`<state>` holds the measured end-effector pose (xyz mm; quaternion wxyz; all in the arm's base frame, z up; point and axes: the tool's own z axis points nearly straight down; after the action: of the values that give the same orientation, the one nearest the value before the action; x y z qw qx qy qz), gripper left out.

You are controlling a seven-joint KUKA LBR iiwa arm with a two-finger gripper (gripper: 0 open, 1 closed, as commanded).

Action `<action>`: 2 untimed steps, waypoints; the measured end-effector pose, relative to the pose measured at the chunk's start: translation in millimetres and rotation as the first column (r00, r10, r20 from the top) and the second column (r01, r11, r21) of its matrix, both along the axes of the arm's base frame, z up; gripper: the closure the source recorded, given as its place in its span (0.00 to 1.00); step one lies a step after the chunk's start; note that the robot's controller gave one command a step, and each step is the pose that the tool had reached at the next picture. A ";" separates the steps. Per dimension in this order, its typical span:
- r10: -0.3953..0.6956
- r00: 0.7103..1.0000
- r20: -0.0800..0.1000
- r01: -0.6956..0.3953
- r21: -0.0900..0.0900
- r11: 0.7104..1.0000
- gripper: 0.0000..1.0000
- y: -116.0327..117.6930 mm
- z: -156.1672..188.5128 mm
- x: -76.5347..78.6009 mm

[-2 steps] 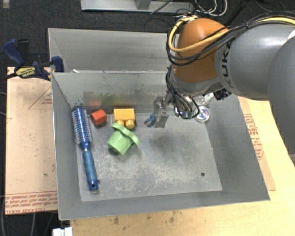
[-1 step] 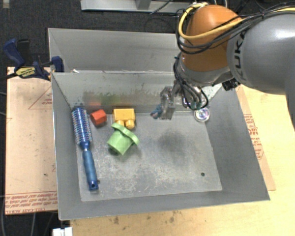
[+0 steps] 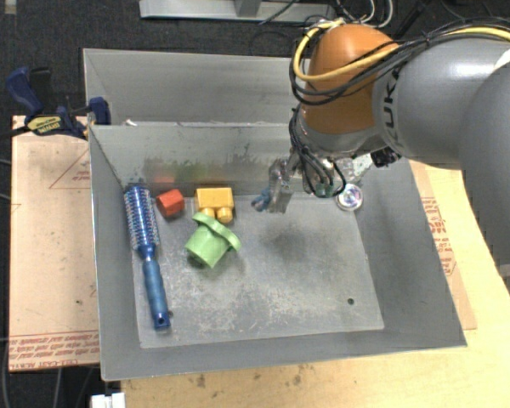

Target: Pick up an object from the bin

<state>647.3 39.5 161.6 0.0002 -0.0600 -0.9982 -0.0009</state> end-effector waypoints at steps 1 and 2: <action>-0.032 0.999 -0.008 0.032 0.000 0.999 1.00 3.5 -76.7 -26.1; 0.036 0.999 0.003 -0.036 -0.001 0.999 1.00 8.9 -44.1 -34.6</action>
Offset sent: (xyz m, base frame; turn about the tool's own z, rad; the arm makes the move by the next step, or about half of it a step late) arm -0.0234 0.0027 -0.0712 0.0339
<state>612.7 48.4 117.5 -0.0014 -0.0418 -0.9991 -0.0004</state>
